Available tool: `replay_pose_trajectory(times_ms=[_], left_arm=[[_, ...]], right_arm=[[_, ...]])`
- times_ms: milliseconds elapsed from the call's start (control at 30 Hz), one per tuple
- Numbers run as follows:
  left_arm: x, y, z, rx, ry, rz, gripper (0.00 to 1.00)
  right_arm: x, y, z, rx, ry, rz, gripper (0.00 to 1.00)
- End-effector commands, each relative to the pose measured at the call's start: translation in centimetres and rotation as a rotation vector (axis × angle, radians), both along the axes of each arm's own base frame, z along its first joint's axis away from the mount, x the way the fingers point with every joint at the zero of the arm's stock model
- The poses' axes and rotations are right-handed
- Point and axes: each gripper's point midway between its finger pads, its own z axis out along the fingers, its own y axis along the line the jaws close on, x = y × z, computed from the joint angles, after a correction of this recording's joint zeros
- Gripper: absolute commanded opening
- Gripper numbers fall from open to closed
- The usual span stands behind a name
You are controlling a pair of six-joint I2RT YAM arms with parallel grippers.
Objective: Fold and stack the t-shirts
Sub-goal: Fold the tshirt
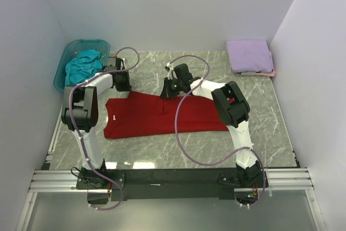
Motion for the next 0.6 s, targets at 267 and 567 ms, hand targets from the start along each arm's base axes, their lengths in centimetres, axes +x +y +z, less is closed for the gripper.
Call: replay_pose_trajectory(times_ms=[267,567], left_arm=[[1.0,0.0,3.3,-0.022,-0.104,-0.003,0.01],[0.8,-0.2,2.9,-0.031,-0.091,-0.009,0.01]], right_arm=[[0.3,0.8,4.4,0.036,-0.103,0.051,0.07],[0.1,1.5,5.1,0.041,-0.114,0.071,0.14]])
